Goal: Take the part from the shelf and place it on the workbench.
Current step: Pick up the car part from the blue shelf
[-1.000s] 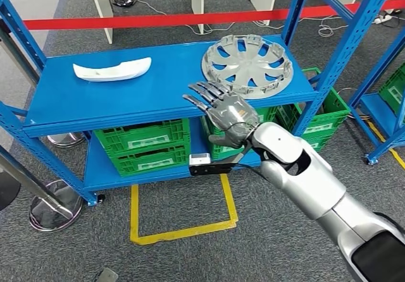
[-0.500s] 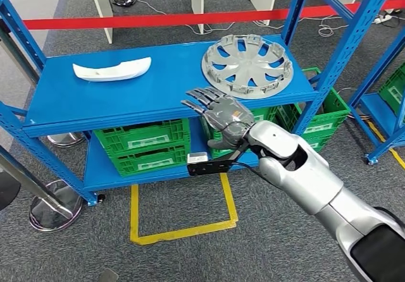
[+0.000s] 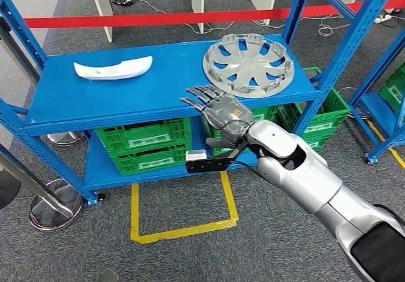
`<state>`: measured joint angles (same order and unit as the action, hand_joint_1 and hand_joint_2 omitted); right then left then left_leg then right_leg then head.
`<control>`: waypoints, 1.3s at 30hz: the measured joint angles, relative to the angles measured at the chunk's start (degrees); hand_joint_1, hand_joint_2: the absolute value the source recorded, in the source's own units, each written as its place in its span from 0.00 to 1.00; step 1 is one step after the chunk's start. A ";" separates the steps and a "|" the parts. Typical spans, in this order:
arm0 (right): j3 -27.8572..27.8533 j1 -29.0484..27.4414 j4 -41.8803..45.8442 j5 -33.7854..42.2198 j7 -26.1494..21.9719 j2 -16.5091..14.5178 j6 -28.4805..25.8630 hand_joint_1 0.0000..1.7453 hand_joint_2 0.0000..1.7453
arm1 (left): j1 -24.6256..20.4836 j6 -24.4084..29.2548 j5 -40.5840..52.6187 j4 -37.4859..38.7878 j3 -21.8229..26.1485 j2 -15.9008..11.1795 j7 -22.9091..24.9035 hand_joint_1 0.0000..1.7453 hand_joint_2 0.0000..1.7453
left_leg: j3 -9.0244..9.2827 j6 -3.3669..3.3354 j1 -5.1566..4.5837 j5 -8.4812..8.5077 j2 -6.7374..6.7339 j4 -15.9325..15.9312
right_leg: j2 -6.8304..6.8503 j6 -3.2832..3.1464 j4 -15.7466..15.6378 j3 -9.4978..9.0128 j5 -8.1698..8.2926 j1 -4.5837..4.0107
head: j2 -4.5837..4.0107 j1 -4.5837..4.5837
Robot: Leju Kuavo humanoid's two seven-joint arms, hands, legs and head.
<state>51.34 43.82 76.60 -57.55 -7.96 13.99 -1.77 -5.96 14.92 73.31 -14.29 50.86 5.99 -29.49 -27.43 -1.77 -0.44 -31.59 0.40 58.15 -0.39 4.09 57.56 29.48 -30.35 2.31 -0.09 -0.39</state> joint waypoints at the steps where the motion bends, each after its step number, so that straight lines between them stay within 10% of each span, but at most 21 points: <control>1: 0.05 -0.06 0.08 -0.44 0.25 0.07 -0.58 0.00 1.00 | -0.03 0.02 0.00 0.00 -0.01 0.02 -0.01 0.00 0.00 | 0.07 -0.35 0.10 0.31 -0.08 -0.42 | 0.03 0.09 0.31 0.36 -0.25 -0.02 | 0.00 -0.04; 7: 0.25 -1.60 0.26 -1.05 0.68 0.30 -1.40 0.00 1.00 | -0.03 -0.45 -0.05 0.00 -0.04 -0.01 0.00 0.00 0.00 | 0.04 -1.15 0.07 0.87 -0.23 -1.22 | 0.12 -0.45 17.04 11.07 -4.38 -0.61 | 0.00 -0.31; 11: 0.03 -2.26 0.26 -1.52 0.96 0.30 -2.20 0.00 1.00 | -0.03 -0.19 -0.12 0.02 -0.04 0.04 0.03 0.00 0.00 | 0.84 -0.55 -0.13 -0.19 0.02 -0.95 | 0.14 -1.69 6.72 8.79 4.52 -1.05 | 0.00 -0.14; 16: -0.39 -3.23 0.34 -2.39 1.07 0.31 -3.03 0.00 1.00 | -0.27 0.45 -0.28 0.08 -0.09 0.11 0.63 0.00 0.00 | -0.40 0.71 -0.19 -0.87 -0.05 -0.10 | 0.13 -3.52 2.28 7.12 4.25 -1.36 | 0.01 -0.08; 20: -0.89 -3.72 0.40 -2.69 1.10 0.28 -3.56 0.00 0.00 | -0.49 0.78 -0.38 0.09 -0.16 0.20 0.85 0.00 0.00 | -5.88 2.21 0.39 -5.59 -0.13 10.45 | 0.22 -4.09 1.46 6.37 3.91 -0.77 | 0.00 0.40; 23: -0.96 -4.61 0.40 -3.10 1.15 0.27 -4.22 0.00 0.00 | -0.35 0.99 -0.56 0.10 -0.21 0.22 1.20 0.00 0.00 | -10.31 2.88 1.01 -5.00 -0.14 16.15 | 0.24 -4.05 1.49 6.19 3.81 -0.67 | 0.00 0.39; 26: -1.11 -4.93 0.41 -3.81 1.30 0.22 -5.26 0.00 0.00 | -0.42 1.16 -0.82 0.11 -0.28 0.25 1.63 0.00 0.00 | -7.27 3.11 1.37 2.27 -0.17 6.19 | 0.20 -3.55 1.54 5.76 3.63 -0.58 | 0.00 0.45; 30: -1.35 -5.26 0.44 -4.73 1.66 0.10 -6.24 0.00 1.00 | -0.61 1.54 -1.32 0.11 -0.30 0.35 2.27 0.00 0.00 | -5.80 1.99 1.12 3.44 -0.08 1.11 | 0.16 -2.13 1.33 6.21 4.14 -0.80 | 0.00 0.40; 33: -1.52 -5.66 0.44 -5.20 1.83 0.04 -6.51 0.00 1.00 | -0.68 1.74 -1.67 0.11 -0.30 0.39 2.58 0.00 0.00 | -5.92 0.75 1.28 4.04 -0.07 0.78 | 0.32 -1.52 3.58 7.60 2.41 -0.66 | 0.00 0.25; 37: -1.56 -6.38 0.36 -5.43 2.01 -0.09 -6.51 0.00 1.00 | -0.76 1.87 -1.97 0.11 -0.30 0.41 2.73 0.00 0.00 | -6.18 0.01 0.88 4.33 -0.09 0.75 | 0.33 -1.51 17.14 13.60 -3.58 -0.80 | 0.00 0.14; 39: -1.63 -6.60 0.30 -5.29 2.44 -0.19 -5.88 0.00 1.00 | -0.69 1.85 -2.13 0.11 -0.30 0.45 2.84 0.00 0.00 | -6.15 -0.02 0.67 4.35 -0.02 0.78 | 0.33 -1.92 15.50 12.54 -1.74 -1.01 | 0.00 0.13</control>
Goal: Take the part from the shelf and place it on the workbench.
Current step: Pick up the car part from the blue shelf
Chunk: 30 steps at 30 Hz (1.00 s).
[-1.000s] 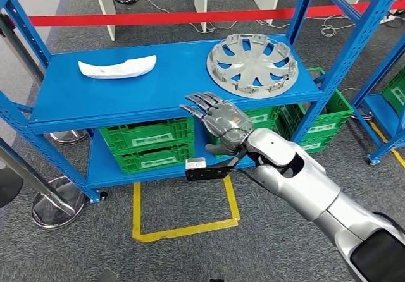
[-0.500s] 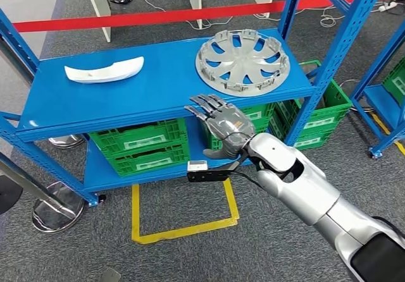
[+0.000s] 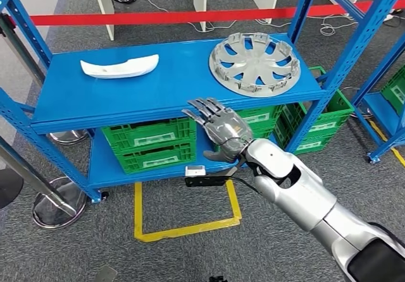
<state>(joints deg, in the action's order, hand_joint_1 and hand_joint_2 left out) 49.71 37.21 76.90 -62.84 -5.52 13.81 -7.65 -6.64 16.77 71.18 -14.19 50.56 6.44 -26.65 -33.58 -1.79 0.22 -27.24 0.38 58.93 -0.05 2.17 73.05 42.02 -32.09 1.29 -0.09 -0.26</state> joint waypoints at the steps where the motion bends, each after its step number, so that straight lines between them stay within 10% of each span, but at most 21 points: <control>1: -0.15 0.05 -0.01 0.13 0.28 -0.08 0.41 0.00 1.00 | -0.01 0.00 -0.13 0.00 0.00 0.02 0.04 0.00 0.00 | 0.06 0.02 -0.08 -0.01 0.03 0.01 | 0.00 -0.36 -3.86 -2.05 1.99 -0.15 | 0.00 0.00; 4: -0.72 0.52 -0.09 0.41 0.83 -0.54 1.10 0.00 1.00 | -0.10 0.04 -0.40 0.00 0.01 0.12 0.08 0.00 0.00 | -0.18 0.41 -0.40 0.00 0.00 0.17 | 0.00 -1.15 -13.33 -7.24 4.64 -0.61 | 0.00 0.10; 8: -1.08 0.66 -0.26 0.46 1.02 -1.08 1.48 0.00 1.00 | -0.08 0.07 -0.42 0.00 0.02 0.16 0.09 0.00 0.00 | -0.53 1.46 -0.31 -0.41 -0.03 0.60 | 0.06 -1.71 -14.50 -7.77 4.72 -0.54 | 0.00 0.10; 14: -1.20 0.52 -0.55 0.46 1.04 -1.64 1.56 0.00 1.00 | -0.01 0.08 -0.43 0.00 0.02 0.22 0.09 0.00 0.00 | -7.56 3.05 0.28 -7.17 -0.11 16.13 | 0.18 -2.36 -14.86 -7.95 4.91 -0.19 | 0.00 0.31; 19: -1.31 0.63 -0.64 0.40 1.28 -1.91 1.63 0.00 1.00 | -0.10 0.14 -0.52 0.00 0.02 0.10 0.09 0.00 0.00 | -0.90 2.48 0.32 0.44 -0.13 1.39 | 0.06 -1.64 -14.73 -8.15 4.71 -0.36 | 0.00 0.28; 24: -1.46 0.73 -1.00 -0.30 2.03 -2.03 1.74 0.00 1.00 | -0.10 0.42 -0.74 0.00 0.01 0.13 0.16 0.00 0.00 | -0.45 0.68 0.28 0.70 -0.07 -0.45 | 0.15 -0.19 -13.44 -7.06 3.67 -0.34 | 0.00 0.11; 28: -1.63 0.54 -1.51 -0.70 2.21 -2.04 1.71 0.00 1.00 | -0.20 0.61 -0.98 0.00 0.00 0.11 0.16 0.00 0.00 | -0.44 -0.16 0.20 0.80 -0.11 -0.63 | 0.10 0.14 -0.08 -0.71 -2.36 -0.29 | 0.00 -0.05; 30: -1.62 0.37 -1.79 -0.85 2.22 -2.05 1.68 0.00 1.00 | -0.15 0.64 -1.12 0.00 0.01 0.16 0.14 0.00 0.00 | -0.38 -0.23 0.08 0.79 -0.03 -0.60 | 0.10 0.06 0.87 -0.19 -1.48 -0.30 | 0.00 -0.06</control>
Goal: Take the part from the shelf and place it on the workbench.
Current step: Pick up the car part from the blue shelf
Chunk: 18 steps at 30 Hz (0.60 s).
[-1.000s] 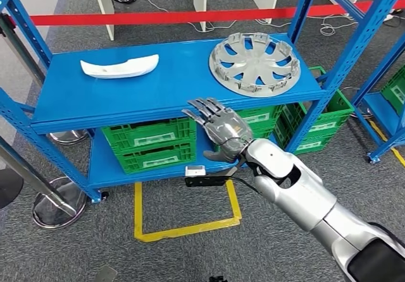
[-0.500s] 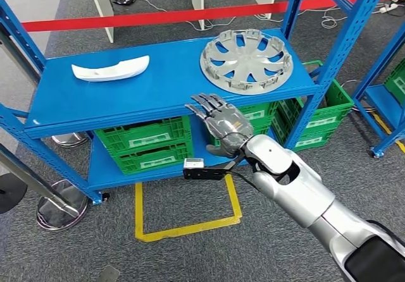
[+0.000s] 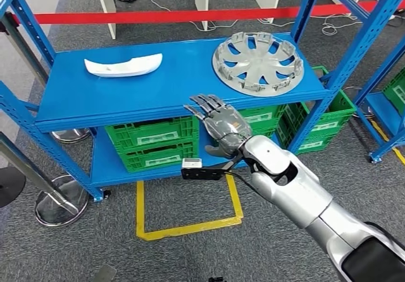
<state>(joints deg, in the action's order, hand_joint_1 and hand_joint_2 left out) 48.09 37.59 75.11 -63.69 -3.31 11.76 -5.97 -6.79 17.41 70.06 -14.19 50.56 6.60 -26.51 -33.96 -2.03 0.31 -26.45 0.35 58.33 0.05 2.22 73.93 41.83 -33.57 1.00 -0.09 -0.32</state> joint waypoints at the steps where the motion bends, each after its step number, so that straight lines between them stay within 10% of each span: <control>1: -0.02 0.02 -0.11 -0.05 0.01 0.00 -0.01 0.00 1.00 | 0.02 0.02 -0.11 0.00 0.00 0.03 -0.03 0.00 0.00 | 0.09 0.04 -0.04 -0.03 0.07 0.02 | 0.00 -0.20 -3.01 -1.45 1.94 -0.01 | 0.00 -0.01; 5: -0.11 0.43 -0.27 -0.16 -0.02 -0.31 -0.12 0.00 1.00 | 0.05 0.25 -0.65 0.00 0.01 0.19 -0.21 0.00 0.00 | -0.08 0.69 -0.37 -0.14 0.13 0.24 | 0.03 -1.07 -15.32 -7.78 6.20 -0.36 | 0.00 0.07; 9: 0.00 0.89 -0.92 -0.40 -0.42 -1.51 -0.22 0.00 1.00 | 0.38 0.58 -1.84 0.00 0.09 0.08 -0.78 0.00 0.00 | -0.52 1.98 -0.26 -0.70 0.04 0.87 | -0.03 -1.79 -16.18 -8.13 6.40 -0.16 | 0.00 0.14; 14: 0.68 2.07 -2.80 -0.46 -1.11 -4.04 -0.37 0.00 1.00 | 0.87 0.73 -2.71 0.00 0.43 -0.28 -1.29 0.00 0.00 | -7.03 3.35 0.22 -6.74 -0.02 14.72 | 0.11 -2.44 -16.42 -8.27 6.52 0.08 | 0.00 0.33; 18: 0.90 2.57 -3.85 -0.28 -1.23 -5.15 -0.84 0.00 1.00 | 1.26 0.84 -2.85 0.00 0.48 -0.57 -1.34 0.00 0.00 | -3.10 3.22 0.38 -0.60 -0.07 5.76 | 0.07 -2.16 -16.24 -8.35 6.34 0.00 | 0.00 0.34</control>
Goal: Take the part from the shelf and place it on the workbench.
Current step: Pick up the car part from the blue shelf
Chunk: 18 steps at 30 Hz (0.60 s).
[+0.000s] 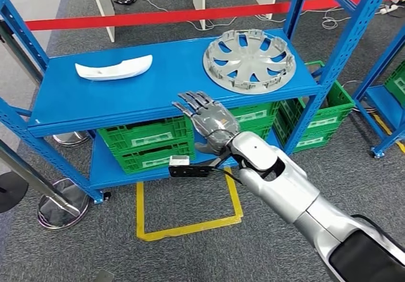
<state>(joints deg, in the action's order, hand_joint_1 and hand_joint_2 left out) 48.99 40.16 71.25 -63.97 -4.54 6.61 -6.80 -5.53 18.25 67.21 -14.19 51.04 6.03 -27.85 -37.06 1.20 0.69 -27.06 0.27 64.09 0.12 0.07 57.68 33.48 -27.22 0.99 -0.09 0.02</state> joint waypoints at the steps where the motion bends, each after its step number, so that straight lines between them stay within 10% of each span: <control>1: 0.00 0.25 -0.13 0.03 -0.02 -0.19 -0.11 0.00 1.00 | -0.06 0.02 0.00 0.00 0.01 -0.04 -0.01 0.00 0.00 | 1.40 -0.23 -0.05 0.99 -0.01 -3.12 | -0.02 0.22 0.10 0.08 -0.05 -0.11 | 0.00 -0.03; 6: -0.08 0.75 -0.48 0.13 -0.04 -0.52 -0.53 0.00 1.00 | -0.15 0.05 0.29 0.00 0.02 -0.03 0.05 0.00 0.00 | 2.37 -1.92 -0.12 1.28 0.02 -5.89 | 0.04 1.67 0.66 0.81 -0.64 -0.20 | 0.00 -0.17; 10: -0.17 0.67 -0.66 0.14 0.01 -0.53 -0.88 0.00 1.00 | -0.43 0.04 0.57 0.00 0.02 -0.06 0.19 0.00 0.00 | 2.44 -2.86 -0.12 1.40 -0.03 -6.10 | -0.03 2.10 13.16 6.72 -6.76 -0.17 | 0.00 -0.41; 12: -0.16 0.38 -0.86 0.14 0.03 -0.50 -0.92 0.00 1.00 | -0.43 -0.05 0.73 0.00 0.02 0.01 0.24 0.00 0.00 | 2.47 -2.95 -0.28 1.35 -0.01 -6.06 | -0.03 2.01 16.48 8.41 -7.02 -0.21 | 0.00 -0.43; 15: -0.39 0.34 -0.98 0.15 0.06 -0.34 -1.02 0.00 1.00 | -0.48 -0.16 1.08 0.00 0.02 0.16 0.45 0.00 0.00 | 2.66 -2.85 -0.44 1.25 0.07 -5.99 | -0.04 1.31 6.93 3.82 -1.75 -0.39 | 0.00 -0.41; 18: -0.57 0.34 -0.97 0.15 0.07 -0.16 -1.14 0.00 1.00 | -0.62 -0.46 1.32 0.00 0.02 0.31 0.68 0.00 0.00 | 2.41 -2.28 -0.70 1.25 0.04 -5.79 | -0.10 0.84 0.39 0.36 -0.34 -0.69 | 0.00 -0.35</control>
<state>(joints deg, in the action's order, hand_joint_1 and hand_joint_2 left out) 48.42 40.50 70.28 -63.82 -4.47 6.44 -7.94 -6.15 17.79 68.53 -14.19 51.06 6.34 -27.17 -34.65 -1.08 -0.01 -25.80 0.31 58.30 0.02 0.90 58.07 33.83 -27.56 0.30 -0.09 -0.32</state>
